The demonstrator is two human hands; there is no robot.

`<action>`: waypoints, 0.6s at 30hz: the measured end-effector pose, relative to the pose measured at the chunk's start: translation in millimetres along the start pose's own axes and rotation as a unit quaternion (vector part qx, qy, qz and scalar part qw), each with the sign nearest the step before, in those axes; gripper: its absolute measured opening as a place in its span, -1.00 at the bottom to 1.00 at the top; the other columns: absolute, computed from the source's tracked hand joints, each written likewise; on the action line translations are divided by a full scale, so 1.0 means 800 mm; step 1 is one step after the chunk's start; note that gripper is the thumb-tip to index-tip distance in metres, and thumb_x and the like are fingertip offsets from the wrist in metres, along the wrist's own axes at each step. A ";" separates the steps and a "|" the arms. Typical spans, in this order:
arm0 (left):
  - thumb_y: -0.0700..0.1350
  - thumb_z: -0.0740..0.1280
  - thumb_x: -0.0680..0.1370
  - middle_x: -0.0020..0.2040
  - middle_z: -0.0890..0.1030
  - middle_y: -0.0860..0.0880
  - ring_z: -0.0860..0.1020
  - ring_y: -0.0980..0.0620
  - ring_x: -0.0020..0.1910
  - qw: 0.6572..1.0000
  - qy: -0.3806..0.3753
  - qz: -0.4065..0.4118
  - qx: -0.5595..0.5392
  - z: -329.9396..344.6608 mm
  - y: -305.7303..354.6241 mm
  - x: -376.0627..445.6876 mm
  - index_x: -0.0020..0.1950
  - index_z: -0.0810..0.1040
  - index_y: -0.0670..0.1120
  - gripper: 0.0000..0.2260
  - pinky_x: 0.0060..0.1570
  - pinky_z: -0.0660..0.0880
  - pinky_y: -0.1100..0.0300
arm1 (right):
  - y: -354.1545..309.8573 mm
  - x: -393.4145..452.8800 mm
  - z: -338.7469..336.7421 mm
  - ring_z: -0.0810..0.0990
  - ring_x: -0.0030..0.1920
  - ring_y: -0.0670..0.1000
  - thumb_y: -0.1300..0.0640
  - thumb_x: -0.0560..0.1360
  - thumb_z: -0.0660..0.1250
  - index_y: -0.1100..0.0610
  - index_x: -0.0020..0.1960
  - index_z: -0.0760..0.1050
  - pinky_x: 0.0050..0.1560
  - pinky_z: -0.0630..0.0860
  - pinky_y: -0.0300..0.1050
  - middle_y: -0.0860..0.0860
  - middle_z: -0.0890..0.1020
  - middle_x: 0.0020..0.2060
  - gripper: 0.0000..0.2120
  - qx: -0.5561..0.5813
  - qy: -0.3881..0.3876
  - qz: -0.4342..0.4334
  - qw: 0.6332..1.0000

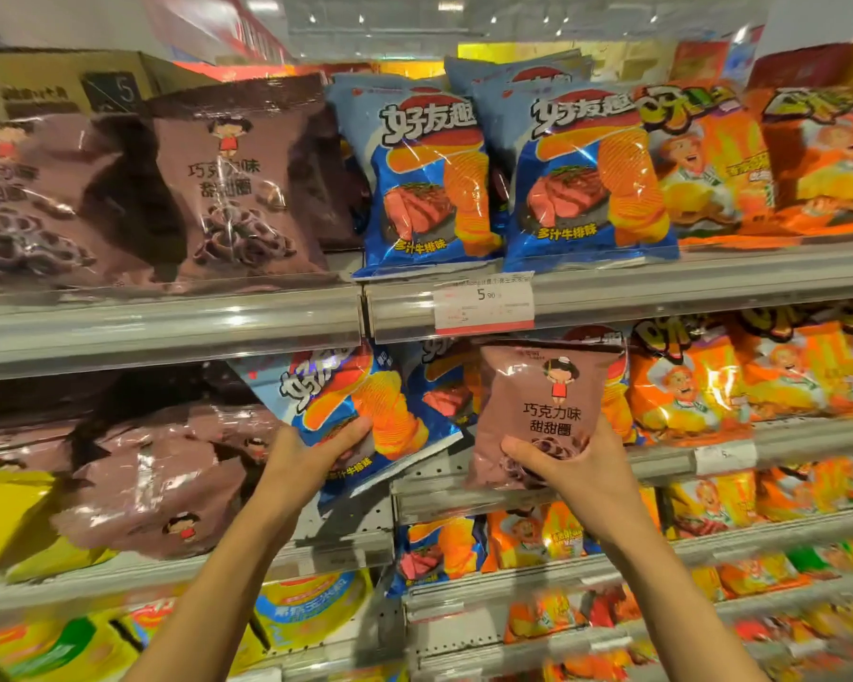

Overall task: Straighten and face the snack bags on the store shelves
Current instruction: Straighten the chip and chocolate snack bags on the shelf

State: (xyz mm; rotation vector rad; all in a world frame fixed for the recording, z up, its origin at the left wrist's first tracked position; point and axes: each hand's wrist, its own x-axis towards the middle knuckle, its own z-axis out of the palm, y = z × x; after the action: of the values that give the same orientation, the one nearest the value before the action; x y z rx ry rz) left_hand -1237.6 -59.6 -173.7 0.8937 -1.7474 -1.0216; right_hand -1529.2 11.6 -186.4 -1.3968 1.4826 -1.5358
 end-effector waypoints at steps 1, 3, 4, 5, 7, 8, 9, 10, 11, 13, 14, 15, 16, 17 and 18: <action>0.00 0.28 0.67 -0.39 0.34 -0.20 0.27 0.00 -0.42 1.000 -0.012 0.004 0.004 0.005 -0.001 0.003 -0.34 0.30 -0.12 -0.57 -0.36 0.23 0.19 | 0.001 -0.004 -0.007 0.71 0.08 -0.10 -0.07 0.24 0.65 0.01 0.33 0.48 0.13 0.63 -0.04 -0.11 0.73 0.08 -0.28 0.004 0.006 0.001 1.000; 0.04 0.31 0.64 -0.42 0.38 -0.11 0.29 0.06 -0.43 1.000 -0.013 -0.006 0.002 0.009 -0.007 0.007 -0.36 0.33 -0.07 -0.58 -0.38 0.27 0.32 | 0.004 -0.011 -0.021 0.70 0.07 -0.15 -0.13 0.22 0.63 -0.01 0.35 0.46 0.10 0.61 -0.12 -0.15 0.72 0.08 -0.24 0.003 0.020 -0.002 1.000; 0.09 0.36 0.61 -0.42 0.41 -0.05 0.30 0.06 -0.43 1.000 0.001 -0.025 -0.006 0.007 -0.010 0.006 -0.37 0.36 -0.03 -0.59 -0.38 0.29 0.35 | 0.006 -0.013 -0.026 0.69 0.07 -0.18 -0.13 0.21 0.63 -0.02 0.35 0.45 0.09 0.60 -0.16 -0.16 0.72 0.07 -0.23 -0.002 0.025 -0.003 1.000; 0.14 0.40 0.56 -0.42 0.43 -0.02 0.32 0.06 -0.43 0.999 0.017 -0.046 -0.024 0.004 -0.015 0.004 -0.38 0.39 -0.02 -0.59 -0.37 0.31 0.35 | 0.007 -0.015 -0.031 0.69 0.06 -0.19 -0.13 0.21 0.63 -0.02 0.35 0.45 0.08 0.60 -0.18 -0.16 0.72 0.08 -0.23 -0.002 0.029 -0.001 1.000; 0.17 0.46 0.50 -0.40 0.48 -0.08 0.37 0.01 -0.40 0.995 0.030 -0.078 -0.046 -0.002 -0.022 0.000 -0.37 0.41 -0.07 -0.57 -0.30 0.37 0.24 | 0.011 -0.017 -0.037 0.69 0.07 -0.20 -0.09 0.22 0.63 -0.02 0.34 0.45 0.08 0.60 -0.22 -0.15 0.71 0.08 -0.25 0.009 0.033 0.005 0.999; 0.16 0.49 0.47 -0.37 0.52 -0.12 0.42 0.00 -0.38 0.994 0.038 -0.089 -0.047 -0.005 -0.023 -0.002 -0.36 0.44 -0.09 -0.58 -0.28 0.41 0.21 | 0.013 -0.018 -0.038 0.69 0.07 -0.19 -0.08 0.23 0.63 -0.01 0.34 0.45 0.09 0.60 -0.24 -0.15 0.72 0.09 -0.25 0.013 0.031 0.007 0.999; 0.14 0.52 0.45 -0.34 0.57 -0.15 0.48 -0.01 -0.36 0.993 0.052 -0.098 -0.047 -0.005 -0.025 -0.005 -0.33 0.50 -0.09 -0.62 -0.27 0.46 0.22 | 0.015 -0.019 -0.038 0.69 0.08 -0.19 -0.07 0.23 0.63 -0.01 0.34 0.45 0.08 0.60 -0.25 -0.15 0.72 0.08 -0.26 0.013 0.030 0.008 0.999; 0.11 0.53 0.43 -0.29 0.63 -0.17 0.54 0.00 -0.33 0.991 0.065 -0.108 -0.046 -0.005 -0.026 -0.008 -0.29 0.56 -0.11 -0.66 -0.24 0.50 0.22 | 0.016 -0.019 -0.037 0.68 0.08 -0.20 -0.08 0.23 0.63 -0.02 0.34 0.45 0.06 0.60 -0.28 -0.16 0.72 0.08 -0.26 0.013 0.028 0.008 0.999; 0.09 0.54 0.42 -0.22 0.67 -0.19 0.59 0.00 -0.28 0.989 0.076 -0.121 -0.044 -0.004 -0.026 -0.010 -0.21 0.60 -0.15 -0.69 -0.17 0.52 0.17 | 0.017 -0.020 -0.035 0.68 0.07 -0.21 -0.09 0.23 0.63 -0.03 0.34 0.45 0.03 0.60 -0.30 -0.18 0.71 0.08 -0.26 0.014 0.025 0.009 1.000; 0.07 0.55 0.42 -0.16 0.70 -0.15 0.64 0.00 -0.21 0.986 0.083 -0.140 -0.041 -0.001 -0.021 -0.016 -0.09 0.64 -0.13 -0.71 -0.11 0.53 0.10 | 0.019 -0.019 -0.028 0.68 0.07 -0.21 -0.11 0.22 0.64 -0.04 0.33 0.46 0.04 0.61 -0.28 -0.19 0.71 0.07 -0.26 0.016 0.016 0.012 1.000; 0.08 0.54 0.42 -0.18 0.69 -0.11 0.64 0.01 -0.23 0.986 0.078 -0.141 -0.045 0.001 -0.016 -0.019 -0.09 0.64 -0.12 -0.72 -0.13 0.53 0.14 | 0.020 -0.018 -0.025 0.68 0.08 -0.19 -0.11 0.21 0.64 -0.04 0.32 0.47 0.06 0.61 -0.24 -0.18 0.72 0.07 -0.26 0.016 0.010 0.014 1.000; 0.08 0.53 0.43 -0.22 0.68 -0.09 0.62 0.01 -0.26 0.988 0.060 -0.134 -0.046 0.003 -0.010 -0.022 -0.12 0.62 -0.13 -0.71 -0.18 0.52 0.20 | 0.021 -0.016 -0.021 0.69 0.09 -0.17 -0.12 0.21 0.64 -0.04 0.32 0.47 0.09 0.61 -0.19 -0.16 0.72 0.08 -0.26 0.016 0.004 0.016 1.000; 0.08 0.51 0.46 -0.27 0.64 -0.11 0.57 0.00 -0.31 0.991 0.031 -0.123 -0.044 0.006 -0.003 -0.027 -0.16 0.58 -0.16 -0.69 -0.23 0.50 0.25 | 0.021 -0.015 -0.017 0.69 0.09 -0.16 -0.12 0.21 0.65 -0.04 0.33 0.47 0.11 0.60 -0.14 -0.15 0.72 0.08 -0.25 0.016 -0.002 0.019 1.000; 0.07 0.49 0.50 -0.31 0.58 -0.15 0.52 -0.02 -0.34 0.993 -0.004 -0.112 -0.042 0.009 0.000 -0.031 -0.18 0.52 -0.20 -0.65 -0.26 0.47 0.26 | 0.022 -0.014 -0.013 0.69 0.10 -0.14 -0.13 0.21 0.65 -0.03 0.33 0.47 0.12 0.61 -0.10 -0.14 0.72 0.08 -0.24 0.017 -0.010 0.021 1.000; 0.07 0.47 0.52 -0.32 0.54 -0.20 0.50 -0.04 -0.35 0.993 -0.026 -0.107 -0.043 0.012 0.003 -0.035 -0.19 0.49 -0.20 -0.64 -0.27 0.47 0.25 | 0.022 -0.013 -0.011 0.69 0.10 -0.14 -0.13 0.21 0.65 -0.03 0.34 0.48 0.13 0.62 -0.07 -0.14 0.72 0.08 -0.24 0.017 -0.019 0.024 0.999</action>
State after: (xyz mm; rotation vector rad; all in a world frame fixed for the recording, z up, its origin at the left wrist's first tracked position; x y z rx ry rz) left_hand -1237.4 -31.3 -183.4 1.0229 -1.6614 -1.2601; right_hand -1538.5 20.2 -204.5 -1.3538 1.4501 -1.4916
